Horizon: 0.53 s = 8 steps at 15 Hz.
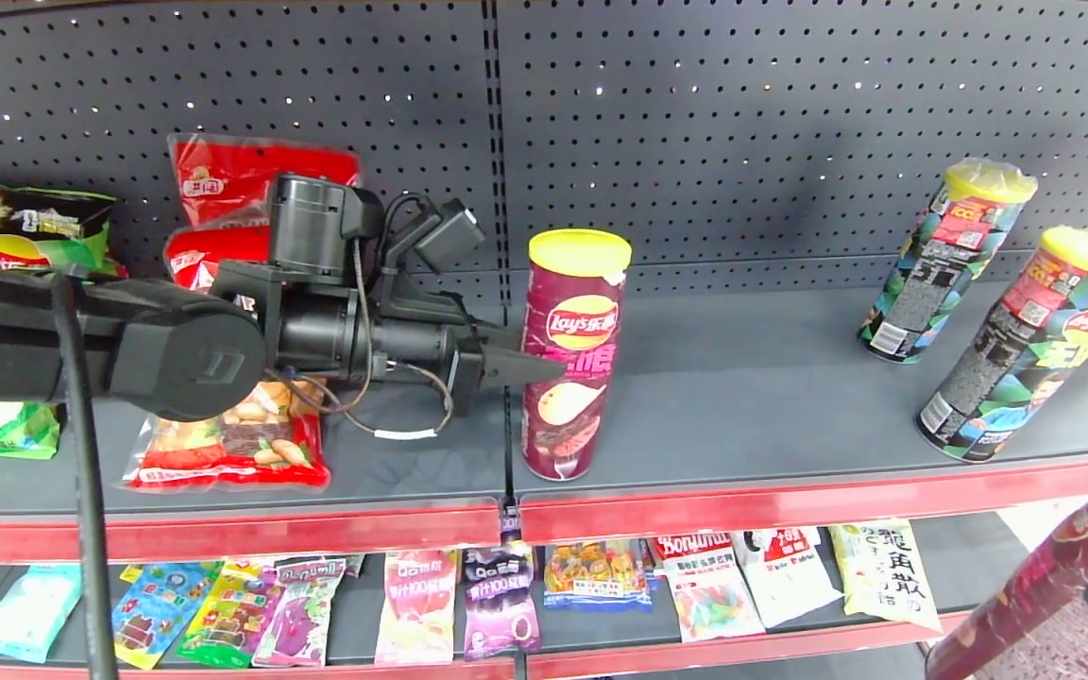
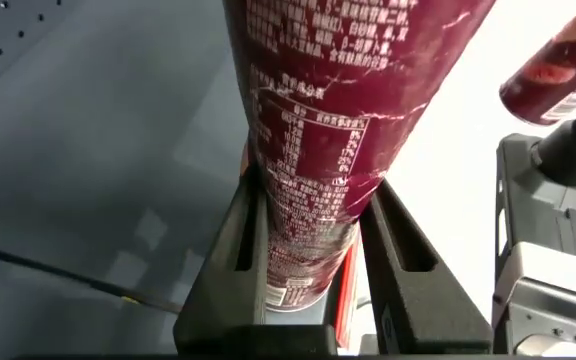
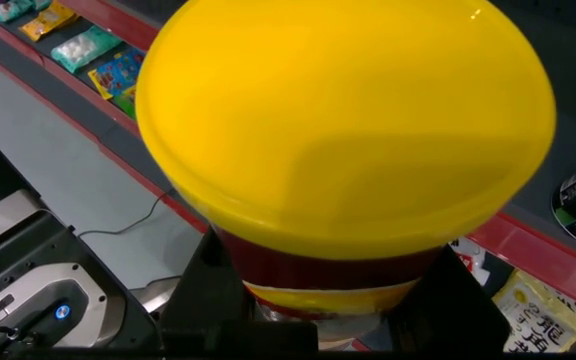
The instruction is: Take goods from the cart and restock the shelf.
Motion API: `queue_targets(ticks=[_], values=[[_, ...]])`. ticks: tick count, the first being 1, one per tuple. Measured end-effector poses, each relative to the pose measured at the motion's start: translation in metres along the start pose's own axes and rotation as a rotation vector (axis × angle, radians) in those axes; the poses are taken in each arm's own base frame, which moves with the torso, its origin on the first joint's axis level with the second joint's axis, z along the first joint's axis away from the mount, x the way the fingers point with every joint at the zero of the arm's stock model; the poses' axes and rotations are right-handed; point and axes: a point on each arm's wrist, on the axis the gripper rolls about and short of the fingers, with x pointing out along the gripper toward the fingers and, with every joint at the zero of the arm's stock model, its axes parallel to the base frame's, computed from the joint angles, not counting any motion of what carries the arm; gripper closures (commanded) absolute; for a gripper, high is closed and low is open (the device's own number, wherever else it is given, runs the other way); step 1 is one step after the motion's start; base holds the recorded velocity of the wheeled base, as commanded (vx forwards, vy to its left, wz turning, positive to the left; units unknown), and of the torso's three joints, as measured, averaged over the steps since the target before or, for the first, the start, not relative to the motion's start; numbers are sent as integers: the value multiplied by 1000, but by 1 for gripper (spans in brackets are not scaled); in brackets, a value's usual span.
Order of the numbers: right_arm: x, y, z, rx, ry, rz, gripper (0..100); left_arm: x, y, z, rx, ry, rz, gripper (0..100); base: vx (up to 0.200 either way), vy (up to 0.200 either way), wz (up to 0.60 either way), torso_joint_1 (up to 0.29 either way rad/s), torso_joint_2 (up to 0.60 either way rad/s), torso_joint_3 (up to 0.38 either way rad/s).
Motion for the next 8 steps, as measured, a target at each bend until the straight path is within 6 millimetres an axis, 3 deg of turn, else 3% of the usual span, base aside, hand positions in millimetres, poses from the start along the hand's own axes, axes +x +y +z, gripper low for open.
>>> queue_targets(ticks=[8], values=[[3, -2, 5, 1, 3, 1, 100, -2, -5, -11, 5, 17, -33, 100, 0, 0, 0, 0, 0, 0]])
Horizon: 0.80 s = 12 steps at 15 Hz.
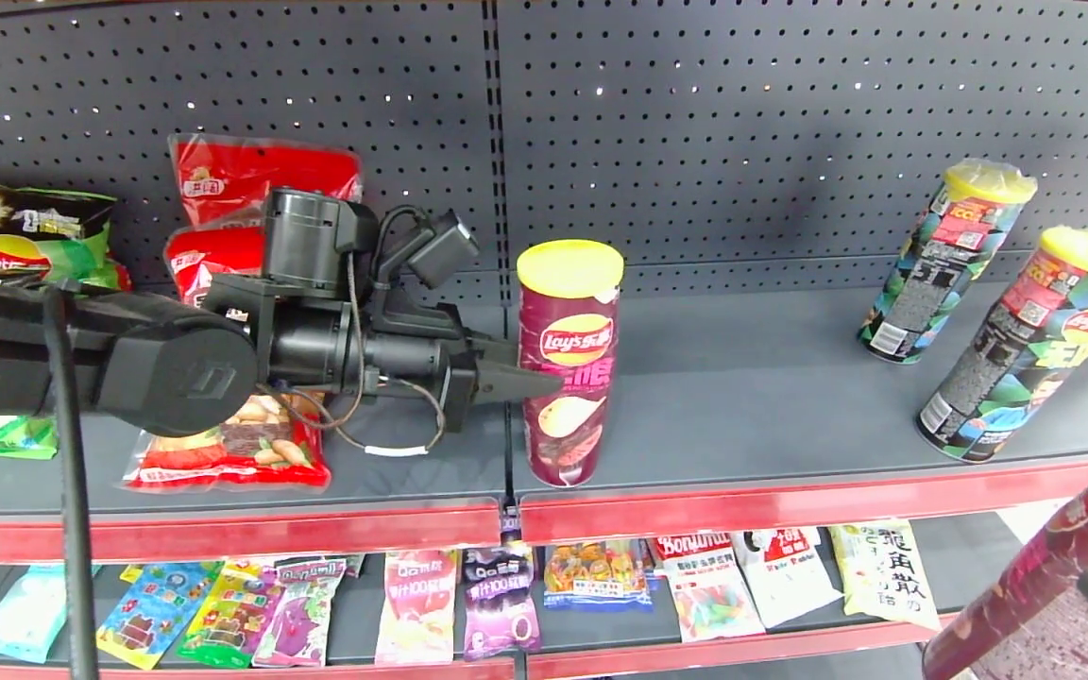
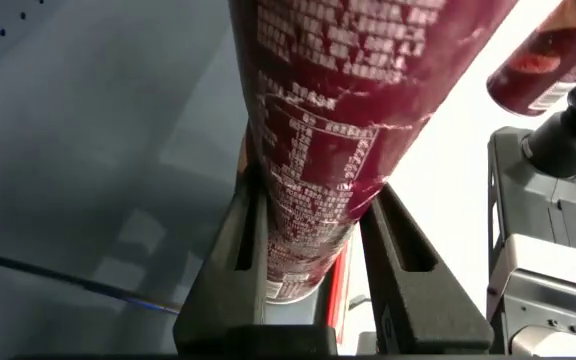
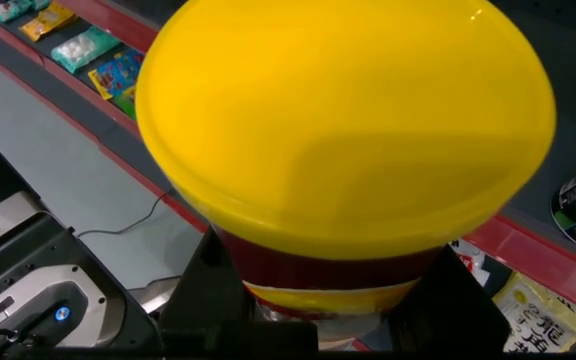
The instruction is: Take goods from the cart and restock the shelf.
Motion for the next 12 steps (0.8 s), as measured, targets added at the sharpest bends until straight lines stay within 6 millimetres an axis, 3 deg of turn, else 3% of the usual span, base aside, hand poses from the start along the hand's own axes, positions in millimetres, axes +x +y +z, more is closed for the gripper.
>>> queue_targets(ticks=[3, 4, 9, 12], values=[[6, -3, 8, 0, 4, 3, 100, -3, -4, -4, -9, 8, -4, 100, 0, 0, 0, 0, 0, 0], [8, -4, 12, 1, 6, 3, 100, -4, -4, -4, -10, 9, -2, 0, 0, 0, 0, 0, 0, 0], [24, -13, 36, -1, 9, 6, 100, -3, -1, -4, 4, -4, 16, 0, 0, 0, 0, 0, 0, 0], [46, -23, 56, -20, 1, 8, 100, -7, -1, -9, -6, 13, 58, 0, 0, 0, 0, 0, 0, 0]])
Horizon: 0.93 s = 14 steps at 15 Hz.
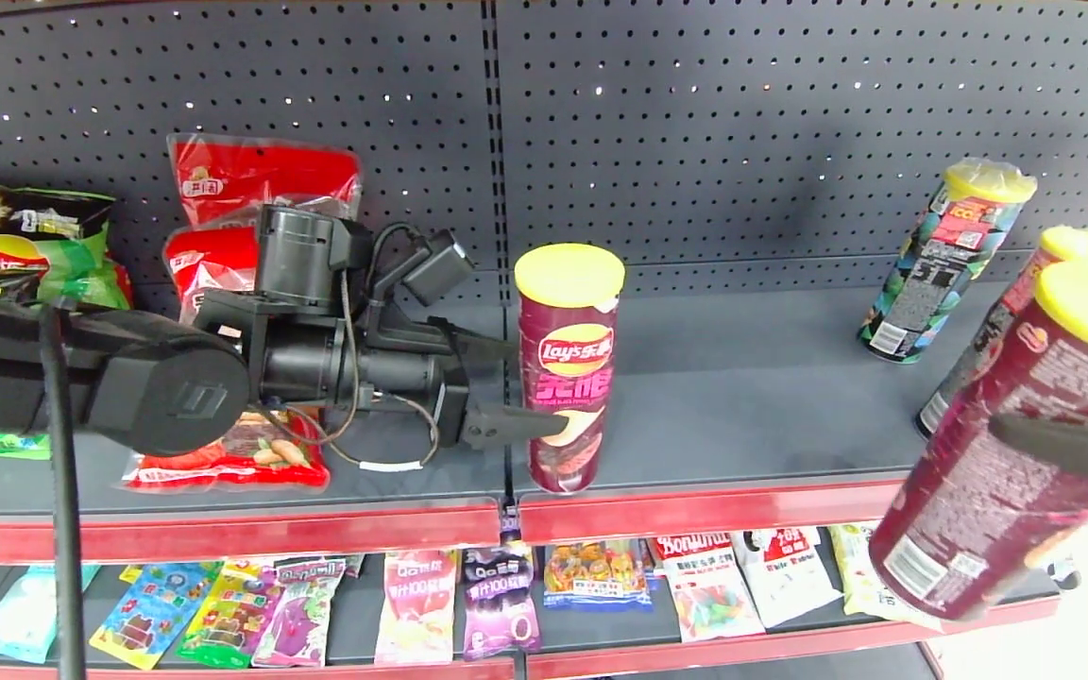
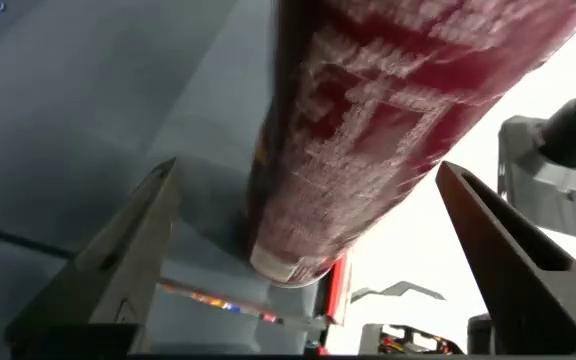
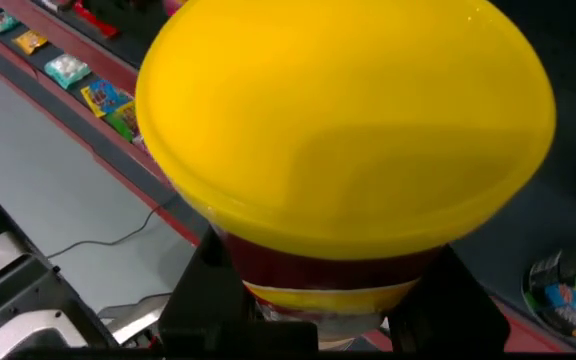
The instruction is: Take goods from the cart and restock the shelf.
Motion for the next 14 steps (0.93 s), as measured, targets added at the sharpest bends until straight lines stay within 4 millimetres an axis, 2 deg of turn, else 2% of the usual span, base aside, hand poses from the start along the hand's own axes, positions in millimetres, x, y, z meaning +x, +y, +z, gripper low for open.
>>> queue_targets(ticks=[4, 9, 11, 14], values=[[51, -19, 34, -22, -42, 16, 100, -22, -8, -18, -29, 20, 56, 0, 0, 0, 0, 0, 0, 0], [137, -39, 65, -34, -49, 61, 100, -61, -30, -36, -42, 15, 171, 0, 0, 0, 0, 0, 0, 0], [171, -46, 73, -40, -70, 86, 100, -75, -42, -39, -48, 8, 193, 0, 0, 0, 0, 0, 0, 0], [215, -45, 75, -46, -71, 130, 100, -93, -61, -41, -99, -6, 249, 0, 0, 0, 0, 0, 0, 0]])
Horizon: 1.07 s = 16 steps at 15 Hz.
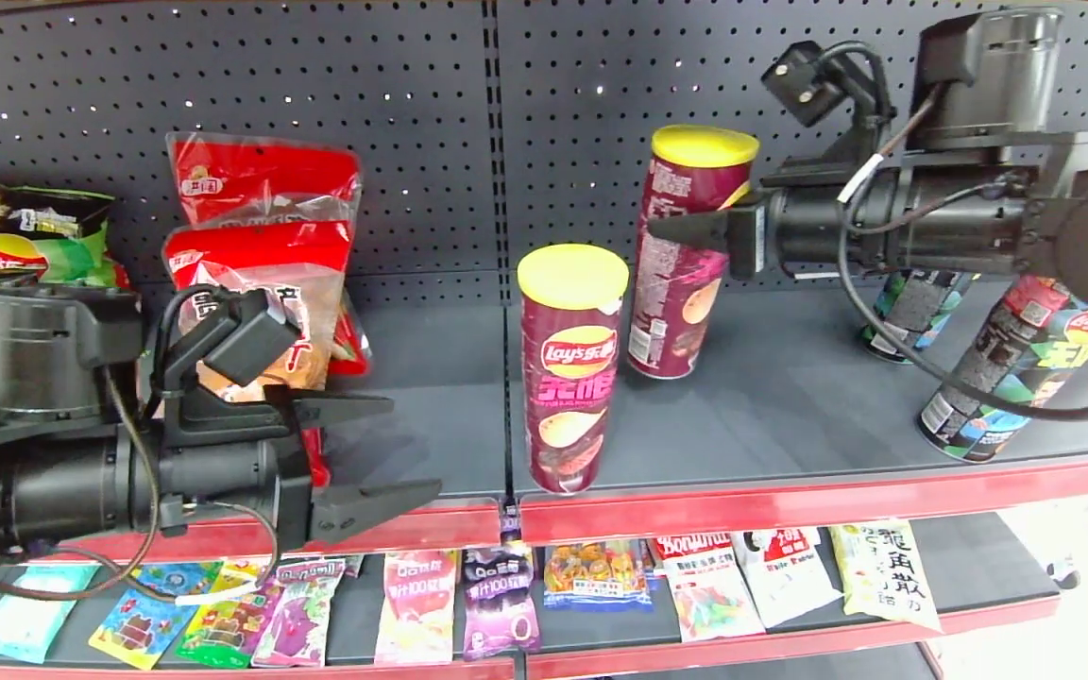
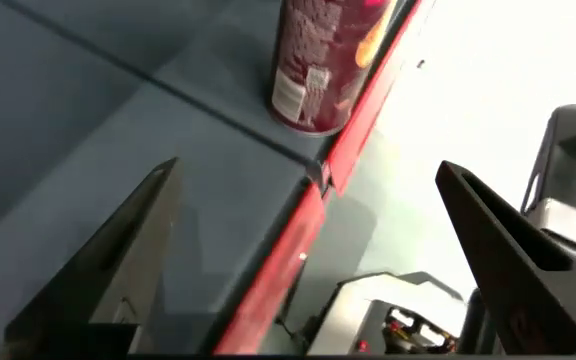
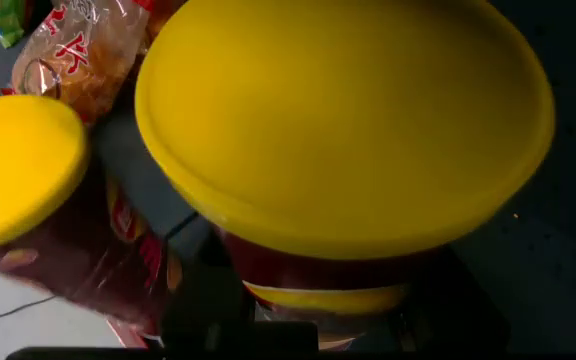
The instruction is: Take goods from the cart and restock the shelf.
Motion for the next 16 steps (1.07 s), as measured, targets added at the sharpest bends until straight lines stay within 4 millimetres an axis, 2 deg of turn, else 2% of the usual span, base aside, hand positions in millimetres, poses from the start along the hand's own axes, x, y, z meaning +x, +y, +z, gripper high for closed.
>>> queue_targets(ticks=[3, 7, 11, 16], values=[[39, -1, -2, -6, -9, 44, 100, -14, -10, -1, -19, -16, 39, 0, 0, 0, 0, 0, 0, 0], [75, -5, -8, -6, -16, 67, 100, -19, -13, 0, -8, -29, 45, 0, 0, 0, 0, 0, 0, 0], [93, 1, -18, 2, 2, 102, 100, -20, -14, 0, -8, -30, 48, 0, 0, 0, 0, 0, 0, 0], [98, 6, -23, 19, 15, 116, 100, -20, -14, 0, -6, -32, 47, 0, 0, 0, 0, 0, 0, 0]])
